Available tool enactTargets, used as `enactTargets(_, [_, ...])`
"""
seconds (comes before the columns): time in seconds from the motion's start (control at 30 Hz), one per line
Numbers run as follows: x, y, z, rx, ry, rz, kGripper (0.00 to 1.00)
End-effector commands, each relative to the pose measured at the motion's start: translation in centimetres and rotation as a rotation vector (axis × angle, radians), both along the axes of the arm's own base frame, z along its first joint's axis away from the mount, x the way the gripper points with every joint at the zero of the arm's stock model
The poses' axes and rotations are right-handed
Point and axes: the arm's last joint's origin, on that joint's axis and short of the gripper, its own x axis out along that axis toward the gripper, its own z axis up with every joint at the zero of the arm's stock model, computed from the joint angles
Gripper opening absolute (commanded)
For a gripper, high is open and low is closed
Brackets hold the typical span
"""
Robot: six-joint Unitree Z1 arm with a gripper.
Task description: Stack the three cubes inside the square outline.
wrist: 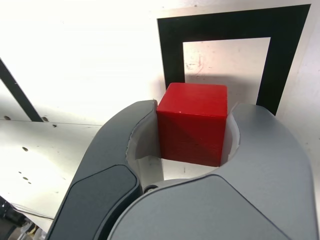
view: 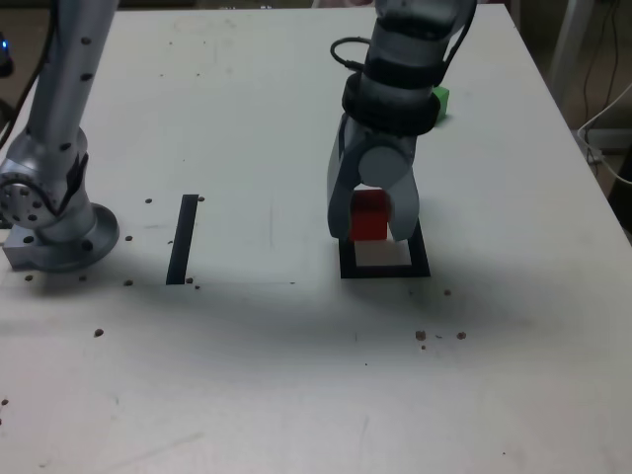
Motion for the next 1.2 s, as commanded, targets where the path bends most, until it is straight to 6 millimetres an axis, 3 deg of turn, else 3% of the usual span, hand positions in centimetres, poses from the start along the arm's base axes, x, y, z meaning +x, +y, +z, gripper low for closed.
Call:
enactTargets(0.0, [0.4, -0.1, -0.5, -0.005, 0.0, 0.002, 0.29])
enactTargets(0.53, [1.3, 0.0, -2.1, -0.009, -0.009, 0.007, 0.32])
enactTargets(0.63, [1.3, 0.1, -2.3, -0.011, -0.012, 0.005, 0.47])
enactTargets(0.73, [1.2, 0.1, -2.5, -0.015, -0.012, 0.0, 0.78])
enactTargets(0.83, [1.2, 0.1, -2.6, -0.02, -0.012, -0.004, 0.97])
enactTargets(1.17, [1.0, 0.2, -2.2, -0.023, -0.026, -0.005, 1.0])
